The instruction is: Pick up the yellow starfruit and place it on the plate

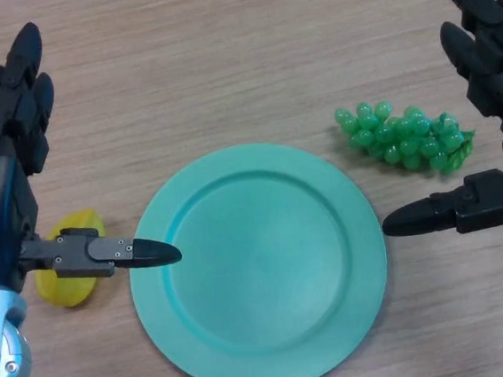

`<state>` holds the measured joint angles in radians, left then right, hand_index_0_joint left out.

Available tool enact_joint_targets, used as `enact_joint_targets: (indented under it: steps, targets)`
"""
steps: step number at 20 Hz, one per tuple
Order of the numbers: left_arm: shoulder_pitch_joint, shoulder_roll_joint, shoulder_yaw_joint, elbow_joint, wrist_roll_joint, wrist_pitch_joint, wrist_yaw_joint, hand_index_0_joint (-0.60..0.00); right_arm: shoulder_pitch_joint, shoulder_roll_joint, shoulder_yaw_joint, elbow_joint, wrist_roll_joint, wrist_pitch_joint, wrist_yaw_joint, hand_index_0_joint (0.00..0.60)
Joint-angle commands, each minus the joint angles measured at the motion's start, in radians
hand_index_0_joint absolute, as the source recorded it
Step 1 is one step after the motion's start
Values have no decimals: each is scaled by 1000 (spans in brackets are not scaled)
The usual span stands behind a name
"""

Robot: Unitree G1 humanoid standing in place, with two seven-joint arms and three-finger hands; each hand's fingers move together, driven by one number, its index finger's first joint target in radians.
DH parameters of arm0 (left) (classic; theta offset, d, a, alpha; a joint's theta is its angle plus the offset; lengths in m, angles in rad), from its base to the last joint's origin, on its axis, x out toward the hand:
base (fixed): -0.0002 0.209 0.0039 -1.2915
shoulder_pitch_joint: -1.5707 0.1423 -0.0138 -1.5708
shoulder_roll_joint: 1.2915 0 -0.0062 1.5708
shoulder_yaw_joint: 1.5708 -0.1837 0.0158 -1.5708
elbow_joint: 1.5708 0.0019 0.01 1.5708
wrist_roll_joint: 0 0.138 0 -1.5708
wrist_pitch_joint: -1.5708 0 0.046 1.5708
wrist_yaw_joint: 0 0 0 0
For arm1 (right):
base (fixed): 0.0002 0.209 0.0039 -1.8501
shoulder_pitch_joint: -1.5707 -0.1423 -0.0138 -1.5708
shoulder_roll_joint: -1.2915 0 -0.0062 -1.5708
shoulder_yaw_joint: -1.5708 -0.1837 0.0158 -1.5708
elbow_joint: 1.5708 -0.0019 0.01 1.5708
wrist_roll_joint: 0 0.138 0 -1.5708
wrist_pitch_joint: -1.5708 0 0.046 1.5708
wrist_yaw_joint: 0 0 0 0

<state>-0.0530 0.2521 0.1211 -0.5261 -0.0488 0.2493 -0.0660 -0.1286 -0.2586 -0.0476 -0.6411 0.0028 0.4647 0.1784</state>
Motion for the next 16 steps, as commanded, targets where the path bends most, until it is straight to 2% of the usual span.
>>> enact_joint_targets:
  steps: [1,10,13,14,16]
  targets:
    - [-23,26,56,-46,17,-152,-10,0,-35,-17,-33,-52,-2,-103,1,0]
    - [-26,46,101,-15,10,-187,-4,0,-34,-9,-22,8,12,-162,7,0]
    - [-6,53,137,-41,-26,-100,-29,0,-37,-4,-10,52,10,-159,0,0]
    - [-5,67,156,-25,7,-93,-43,0,-33,-4,-11,61,11,-149,8,0]
    - [-7,96,183,61,153,-163,-63,0,-38,-6,-13,73,11,-131,13,0]
